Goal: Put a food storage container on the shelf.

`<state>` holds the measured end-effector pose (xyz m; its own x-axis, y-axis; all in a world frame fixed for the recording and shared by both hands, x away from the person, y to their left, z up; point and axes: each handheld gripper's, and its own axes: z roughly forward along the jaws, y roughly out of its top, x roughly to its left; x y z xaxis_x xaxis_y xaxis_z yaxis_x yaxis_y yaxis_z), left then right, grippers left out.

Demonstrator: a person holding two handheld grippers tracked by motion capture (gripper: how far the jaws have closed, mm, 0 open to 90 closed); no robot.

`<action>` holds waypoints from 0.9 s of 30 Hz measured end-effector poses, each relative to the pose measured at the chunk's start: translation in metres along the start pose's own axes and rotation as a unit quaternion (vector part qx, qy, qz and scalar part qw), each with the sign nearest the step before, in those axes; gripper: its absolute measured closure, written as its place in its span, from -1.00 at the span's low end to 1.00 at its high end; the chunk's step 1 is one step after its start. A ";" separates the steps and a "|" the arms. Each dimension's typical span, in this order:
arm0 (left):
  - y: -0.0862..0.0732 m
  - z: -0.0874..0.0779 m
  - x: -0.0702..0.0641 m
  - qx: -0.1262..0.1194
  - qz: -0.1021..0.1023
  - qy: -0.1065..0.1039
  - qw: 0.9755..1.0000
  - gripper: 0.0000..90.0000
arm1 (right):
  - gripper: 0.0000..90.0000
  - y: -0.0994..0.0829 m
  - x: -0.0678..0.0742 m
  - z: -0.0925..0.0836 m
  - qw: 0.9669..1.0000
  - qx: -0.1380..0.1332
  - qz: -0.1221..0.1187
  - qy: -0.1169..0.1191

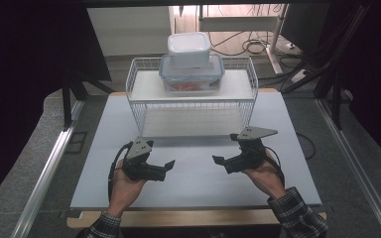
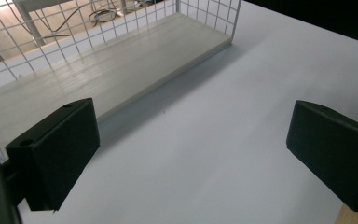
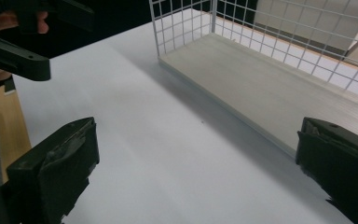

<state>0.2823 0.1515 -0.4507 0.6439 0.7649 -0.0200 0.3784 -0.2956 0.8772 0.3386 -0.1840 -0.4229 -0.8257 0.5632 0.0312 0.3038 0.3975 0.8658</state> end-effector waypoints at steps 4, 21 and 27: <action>-0.007 -0.002 -0.001 0.001 -0.001 0.006 1.000 -0.96 | -1.00 -0.007 0.001 -0.004 1.000 0.006 0.000 -0.007; -0.040 -0.003 -0.002 0.005 -0.006 0.014 1.000 -1.00 | -1.00 -0.041 -0.003 -0.020 0.999 0.010 0.011 -0.031; -0.049 -0.004 -0.002 0.009 -0.007 0.021 1.000 -1.00 | -1.00 -0.056 -0.005 -0.021 0.999 0.016 0.015 -0.041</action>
<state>0.2600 0.1672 -0.4919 0.6102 0.7922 -0.0126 0.3994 -0.2938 0.8684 0.3160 -0.2247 -0.4609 -0.7742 0.6327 0.0143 0.3445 0.4024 0.8481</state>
